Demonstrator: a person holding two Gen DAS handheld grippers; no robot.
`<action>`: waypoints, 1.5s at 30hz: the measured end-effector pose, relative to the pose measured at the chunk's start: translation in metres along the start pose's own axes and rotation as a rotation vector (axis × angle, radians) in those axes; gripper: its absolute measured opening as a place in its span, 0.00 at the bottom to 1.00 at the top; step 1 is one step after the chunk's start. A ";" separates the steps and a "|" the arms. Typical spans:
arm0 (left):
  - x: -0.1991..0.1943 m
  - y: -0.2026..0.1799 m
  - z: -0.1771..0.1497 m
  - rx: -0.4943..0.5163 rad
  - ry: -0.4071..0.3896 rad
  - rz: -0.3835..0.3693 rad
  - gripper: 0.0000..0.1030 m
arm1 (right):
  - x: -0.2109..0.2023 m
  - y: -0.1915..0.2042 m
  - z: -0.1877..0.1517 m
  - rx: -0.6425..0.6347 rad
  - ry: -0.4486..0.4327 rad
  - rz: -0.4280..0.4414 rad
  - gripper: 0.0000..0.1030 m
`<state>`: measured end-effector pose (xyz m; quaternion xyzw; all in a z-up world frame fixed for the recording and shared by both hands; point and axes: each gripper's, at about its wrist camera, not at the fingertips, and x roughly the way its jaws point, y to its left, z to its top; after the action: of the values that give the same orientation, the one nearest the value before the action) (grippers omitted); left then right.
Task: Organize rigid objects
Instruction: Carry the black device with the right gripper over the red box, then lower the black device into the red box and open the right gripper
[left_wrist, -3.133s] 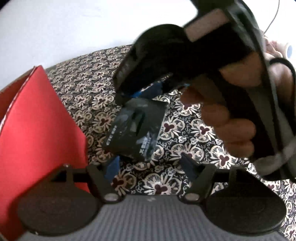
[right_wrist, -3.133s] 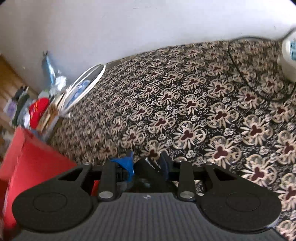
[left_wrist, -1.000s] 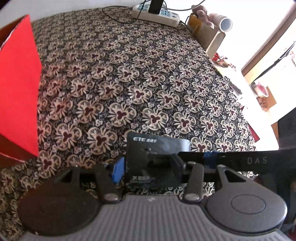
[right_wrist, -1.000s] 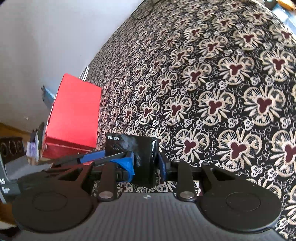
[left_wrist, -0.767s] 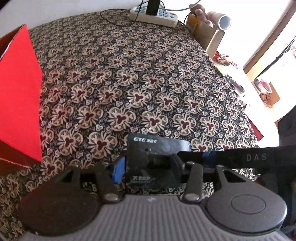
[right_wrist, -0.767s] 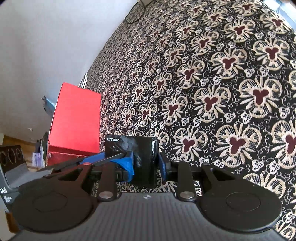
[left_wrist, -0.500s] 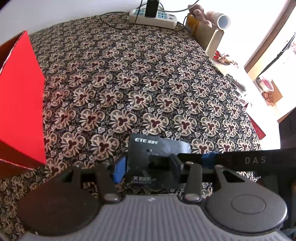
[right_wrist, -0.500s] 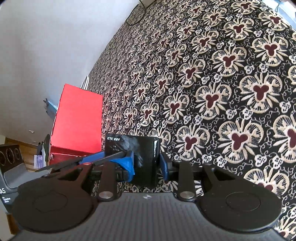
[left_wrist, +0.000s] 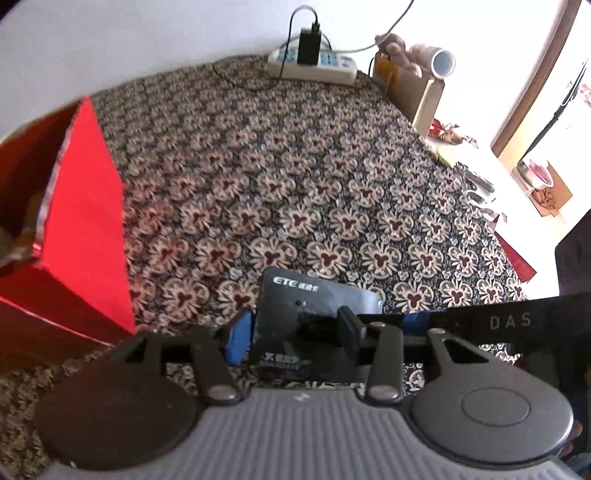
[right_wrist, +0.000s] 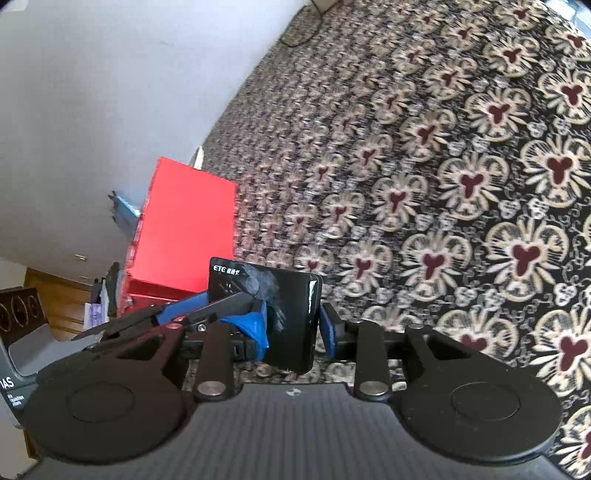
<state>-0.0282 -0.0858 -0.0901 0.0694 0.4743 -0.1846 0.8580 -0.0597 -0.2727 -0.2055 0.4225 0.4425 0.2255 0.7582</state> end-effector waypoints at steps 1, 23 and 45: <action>-0.005 0.001 0.000 0.005 -0.011 0.003 0.43 | 0.000 0.005 0.000 -0.004 -0.009 0.007 0.13; -0.134 0.130 0.041 0.084 -0.370 0.009 0.43 | 0.049 0.177 0.024 -0.232 -0.294 0.084 0.13; -0.078 0.292 0.019 -0.231 -0.199 -0.128 0.43 | 0.184 0.253 0.039 -0.422 0.021 -0.198 0.13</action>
<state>0.0607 0.1976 -0.0305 -0.0787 0.4083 -0.1891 0.8896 0.0752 -0.0210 -0.0717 0.2065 0.4326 0.2417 0.8436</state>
